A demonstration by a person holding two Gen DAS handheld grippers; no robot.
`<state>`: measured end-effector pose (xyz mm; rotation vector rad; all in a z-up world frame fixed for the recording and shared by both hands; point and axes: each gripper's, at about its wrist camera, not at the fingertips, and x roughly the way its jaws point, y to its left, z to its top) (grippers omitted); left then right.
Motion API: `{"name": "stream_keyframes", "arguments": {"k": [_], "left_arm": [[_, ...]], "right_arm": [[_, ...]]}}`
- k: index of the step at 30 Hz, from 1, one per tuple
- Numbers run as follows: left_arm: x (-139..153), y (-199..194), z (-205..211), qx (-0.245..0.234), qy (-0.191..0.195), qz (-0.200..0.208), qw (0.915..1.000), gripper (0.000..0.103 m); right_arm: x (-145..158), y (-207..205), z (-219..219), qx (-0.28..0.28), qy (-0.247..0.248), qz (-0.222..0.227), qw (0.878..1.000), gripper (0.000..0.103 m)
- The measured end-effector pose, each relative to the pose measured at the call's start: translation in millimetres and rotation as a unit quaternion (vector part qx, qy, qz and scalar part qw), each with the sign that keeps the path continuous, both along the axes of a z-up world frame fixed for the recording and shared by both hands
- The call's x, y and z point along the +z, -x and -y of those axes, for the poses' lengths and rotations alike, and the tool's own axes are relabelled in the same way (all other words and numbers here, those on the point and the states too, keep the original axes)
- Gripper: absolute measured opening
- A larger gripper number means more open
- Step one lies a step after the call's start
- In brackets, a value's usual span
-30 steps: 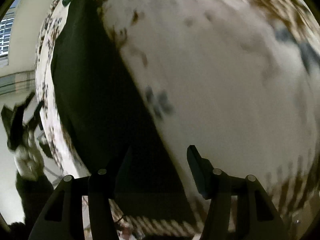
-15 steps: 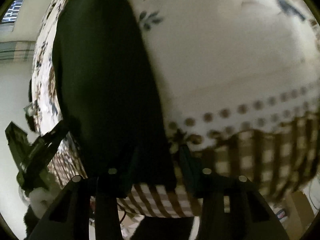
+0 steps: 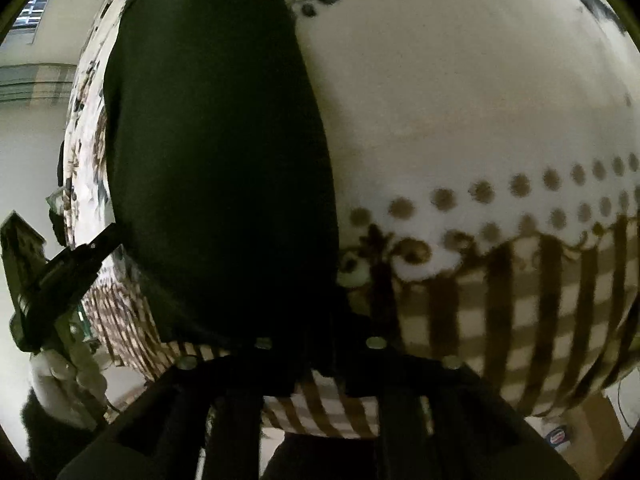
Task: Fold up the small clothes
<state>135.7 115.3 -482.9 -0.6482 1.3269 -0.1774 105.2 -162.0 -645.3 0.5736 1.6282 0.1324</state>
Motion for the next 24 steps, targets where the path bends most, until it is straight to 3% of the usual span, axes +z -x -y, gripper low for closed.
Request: {"name": "stream_keyframes", "arguments": {"k": [1,3,6,8,9,11,13,15,18,21,23,24], "left_arm": [[0,7,-1,0.003,0.005,0.001,1.0000,0.019],[-8,19,3,0.002,0.015,-0.016,0.9998,0.028],[-23,29,25,-0.024,0.001,-0.045,0.9987,0.028],[-24,34,39,-0.047,-0.034,-0.033,0.9977,0.021],[-18,37,49,-0.063,-0.072,-0.009,0.9954,0.004],[-9,38,57,-0.066,-0.102,0.006,0.9926,0.003],[3,41,53,-0.049,-0.103,0.014,0.9934,0.003],[16,46,46,-0.027,-0.092,0.018,0.9952,0.003],[13,51,41,-0.031,-0.098,-0.001,0.9947,0.003],[-10,46,33,-0.045,-0.096,-0.030,0.9939,0.007],[-11,39,27,-0.035,-0.071,-0.028,0.9965,0.008],[-7,38,22,-0.025,-0.067,-0.020,0.9972,0.016]], "right_arm": [[2,1,4,-0.010,-0.012,0.003,1.000,0.034],[3,2,7,-0.027,-0.036,0.009,0.999,0.035],[-7,2,7,-0.029,-0.045,-0.008,0.999,0.035],[-15,1,1,-0.032,-0.053,-0.022,0.998,0.035],[-19,1,-4,-0.036,-0.066,-0.029,0.997,0.035],[-19,1,-5,-0.043,-0.094,-0.020,0.994,0.034],[-16,1,-11,-0.042,-0.068,-0.015,0.997,0.012],[-15,4,-11,-0.050,-0.063,-0.014,0.997,0.010],[-8,6,-16,-0.034,-0.030,-0.006,0.999,0.008],[-7,5,-19,0.016,0.001,-0.013,1.000,0.010],[-2,-3,-24,0.030,-0.001,-0.018,0.999,0.014],[2,-6,-25,0.028,-0.007,-0.016,0.999,0.024]]}}
